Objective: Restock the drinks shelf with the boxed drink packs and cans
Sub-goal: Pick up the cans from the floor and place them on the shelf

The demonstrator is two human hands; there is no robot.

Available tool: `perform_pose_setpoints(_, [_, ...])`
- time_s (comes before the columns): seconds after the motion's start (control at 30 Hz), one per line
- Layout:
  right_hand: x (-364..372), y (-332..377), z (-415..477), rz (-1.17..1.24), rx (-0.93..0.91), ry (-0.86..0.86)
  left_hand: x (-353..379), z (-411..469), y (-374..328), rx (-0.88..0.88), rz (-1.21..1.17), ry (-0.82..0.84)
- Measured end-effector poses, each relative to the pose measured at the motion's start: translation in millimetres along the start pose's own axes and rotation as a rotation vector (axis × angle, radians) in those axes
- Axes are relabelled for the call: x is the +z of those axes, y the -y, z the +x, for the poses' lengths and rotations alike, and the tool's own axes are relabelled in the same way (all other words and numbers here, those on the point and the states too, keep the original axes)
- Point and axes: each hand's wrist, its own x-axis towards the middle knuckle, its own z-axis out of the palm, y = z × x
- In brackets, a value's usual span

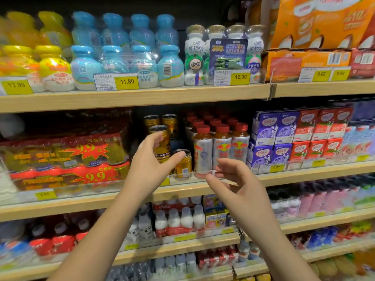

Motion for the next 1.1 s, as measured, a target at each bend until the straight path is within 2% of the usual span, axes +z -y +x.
perform_pose_setpoints(0.3, [5.5, 32.6, -86.4, -0.162, 0.087, -0.196, -31.3, -63.7, -13.3, 0.119, -0.207, 0.198])
perform_pose_setpoints(0.4, [2.0, 38.8, -130.4, -0.271, 0.113, -0.285, -33.8, -92.0, -13.7, 0.134, -0.319, 0.318])
perform_pose_setpoints(0.63, [-22.4, 32.8, -240.5, -0.343, 0.281, -0.453, -11.0, -171.6, -10.1, 0.098, -0.458, 0.597])
perform_pose_setpoints(0.9, [-45.4, -14.5, -308.3, -0.349, 0.424, -0.448, 28.4, -240.6, 8.1, -0.005, -0.456, 0.777])
perform_pose_setpoints(1.1, [-61.2, -92.4, -339.3, -0.301, 0.529, -0.41, 79.9, -299.4, 40.7, -0.108, -0.388, 0.907])
